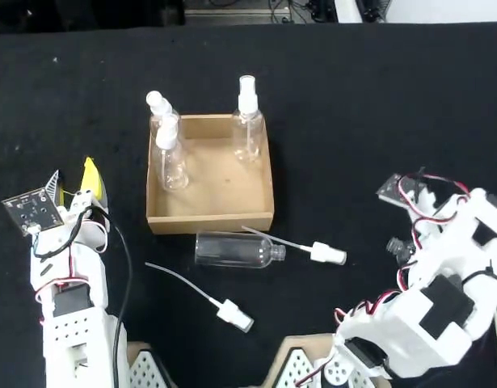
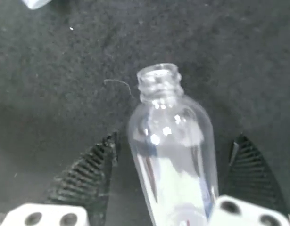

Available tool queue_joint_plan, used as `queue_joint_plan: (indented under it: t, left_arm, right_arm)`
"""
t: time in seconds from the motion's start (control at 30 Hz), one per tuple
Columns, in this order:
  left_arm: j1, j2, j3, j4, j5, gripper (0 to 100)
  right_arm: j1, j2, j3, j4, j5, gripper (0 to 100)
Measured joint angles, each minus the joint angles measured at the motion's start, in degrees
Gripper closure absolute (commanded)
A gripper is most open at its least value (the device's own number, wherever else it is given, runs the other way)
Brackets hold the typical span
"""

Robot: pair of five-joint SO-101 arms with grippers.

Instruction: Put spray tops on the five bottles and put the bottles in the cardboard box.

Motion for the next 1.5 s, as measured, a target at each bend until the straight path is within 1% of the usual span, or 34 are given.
queue_joint_plan:
  t: [0.07, 0.2, 0.23, 0.27, 0.37, 0.57, 0.67, 0.73, 0.8, 0.9, 0.97, 1.07, 1.13, 1.2, 1.27, 1.4, 1.5]
  left_arm:
    - [0.00, 0.00, 0.00, 0.00, 0.00, 82]
    - [0.00, 0.00, 0.00, 0.00, 0.00, 82]
    - [0.00, 0.00, 0.00, 0.00, 0.00, 82]
    - [0.00, 0.00, 0.00, 0.00, 0.00, 82]
    - [0.00, 0.00, 0.00, 0.00, 0.00, 82]
    - [0.00, 0.00, 0.00, 0.00, 0.00, 82]
    - [0.00, 0.00, 0.00, 0.00, 0.00, 82]
    - [0.00, 0.00, 0.00, 0.35, 0.00, 82]
    - [0.00, 0.00, 0.00, 1.49, 0.00, 82]
    - [0.00, 0.00, 0.00, 1.76, 0.00, 82]
    - [0.00, 0.00, 0.00, 1.76, 0.00, 82]
    - [0.00, 0.00, 0.00, 2.02, 0.00, 82]
    - [0.00, 0.00, -0.09, 3.25, -1.58, 82]
    - [0.00, 0.00, -0.88, 7.12, -4.40, 82]
    - [0.00, 0.09, -4.22, 13.36, -6.42, 82]
    - [0.00, 0.09, -16.79, 28.22, -8.09, 82]
    - [1.23, 0.09, -27.69, 37.89, -9.41, 82]
  right_arm:
    - [0.00, 0.00, 2.55, -2.99, 0.18, 75.6]
    - [0.00, -0.62, 4.13, -5.98, 0.18, 98.8]
    - [0.00, -0.62, 4.04, -6.07, 0.18, 98.8]
    - [0.00, -0.62, 4.04, -6.07, 0.18, 96.2]
    - [0.00, -0.62, 2.90, -5.01, -1.58, 97.9]
    - [0.00, -6.95, -2.20, 3.78, -4.66, 98.7]
    - [-0.35, -9.32, -2.29, 5.71, -8.70, 98.6]
    - [-1.05, -9.41, -2.20, 4.31, -11.34, 98.6]
    - [-1.14, -9.41, -1.05, 0.00, -13.80, 98.7]
    - [-1.14, -8.62, 1.76, -6.77, -18.99, 98.8]
    - [-1.85, -8.70, 1.76, -8.44, -22.68, 98.8]
    - [-3.96, -9.05, 1.05, -7.91, -31.12, 98.8]
    - [-5.19, -11.69, -1.32, -4.75, -37.71, 98.8]
    - [-6.42, -16.26, -3.43, -0.70, -42.64, 98.8]
    - [-7.38, -21.19, -4.22, 2.02, -45.63, 98.8]
    - [-7.91, -27.52, -4.22, 3.52, -50.46, 98.8]
    - [-7.30, -29.10, -4.22, 3.60, -53.19, 98.8]
